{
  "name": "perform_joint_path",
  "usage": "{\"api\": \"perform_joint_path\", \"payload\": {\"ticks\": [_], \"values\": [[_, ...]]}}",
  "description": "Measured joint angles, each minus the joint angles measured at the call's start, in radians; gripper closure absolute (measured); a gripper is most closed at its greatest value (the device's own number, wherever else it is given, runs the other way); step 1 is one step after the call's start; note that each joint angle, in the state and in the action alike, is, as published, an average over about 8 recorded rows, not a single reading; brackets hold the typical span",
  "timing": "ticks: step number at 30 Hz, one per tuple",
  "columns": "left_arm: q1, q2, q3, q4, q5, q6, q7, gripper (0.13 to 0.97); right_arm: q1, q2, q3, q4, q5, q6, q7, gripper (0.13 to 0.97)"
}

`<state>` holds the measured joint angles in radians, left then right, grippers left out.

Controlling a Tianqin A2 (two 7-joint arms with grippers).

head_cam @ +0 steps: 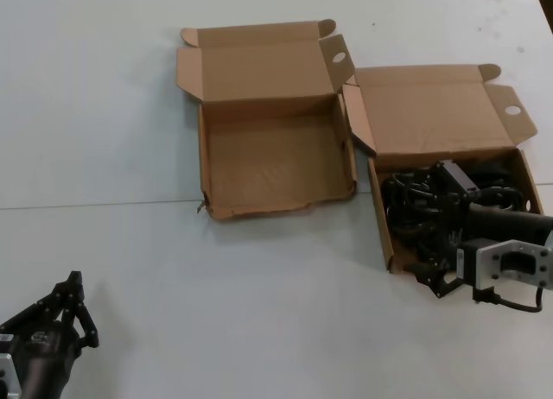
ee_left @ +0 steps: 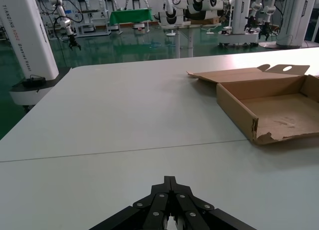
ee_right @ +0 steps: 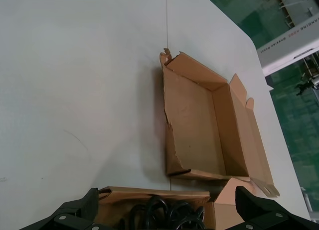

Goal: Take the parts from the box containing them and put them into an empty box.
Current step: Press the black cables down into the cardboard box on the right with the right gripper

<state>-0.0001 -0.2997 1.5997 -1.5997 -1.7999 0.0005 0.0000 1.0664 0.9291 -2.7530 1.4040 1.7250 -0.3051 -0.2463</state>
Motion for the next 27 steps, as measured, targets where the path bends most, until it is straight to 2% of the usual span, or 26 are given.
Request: {"api": "perform_joint_path", "payload": {"ticks": [9,12,15,19,27], "values": [[0.0,0.0,0.0,0.0,0.0,0.0,0.0,0.941,-0.001,-0.003,0.004,-0.002,-0.048,-0.04,0.0,0.129],[0.0,0.0,0.0,0.0,0.0,0.0,0.0,0.941,-0.021,-0.011,0.048,-0.002,-0.096,-0.083,0.0,0.129],[0.0,0.0,0.0,0.0,0.0,0.0,0.0,0.941,-0.063,-0.035,0.146,-0.005,-0.174,-0.15,0.0,0.129],[0.0,0.0,0.0,0.0,0.0,0.0,0.0,0.941,-0.14,-0.09,0.33,-0.008,-0.32,-0.266,0.0,0.129],[0.0,0.0,0.0,0.0,0.0,0.0,0.0,0.941,-0.279,-0.254,0.704,0.01,-0.653,-0.503,0.0,0.129]]}}
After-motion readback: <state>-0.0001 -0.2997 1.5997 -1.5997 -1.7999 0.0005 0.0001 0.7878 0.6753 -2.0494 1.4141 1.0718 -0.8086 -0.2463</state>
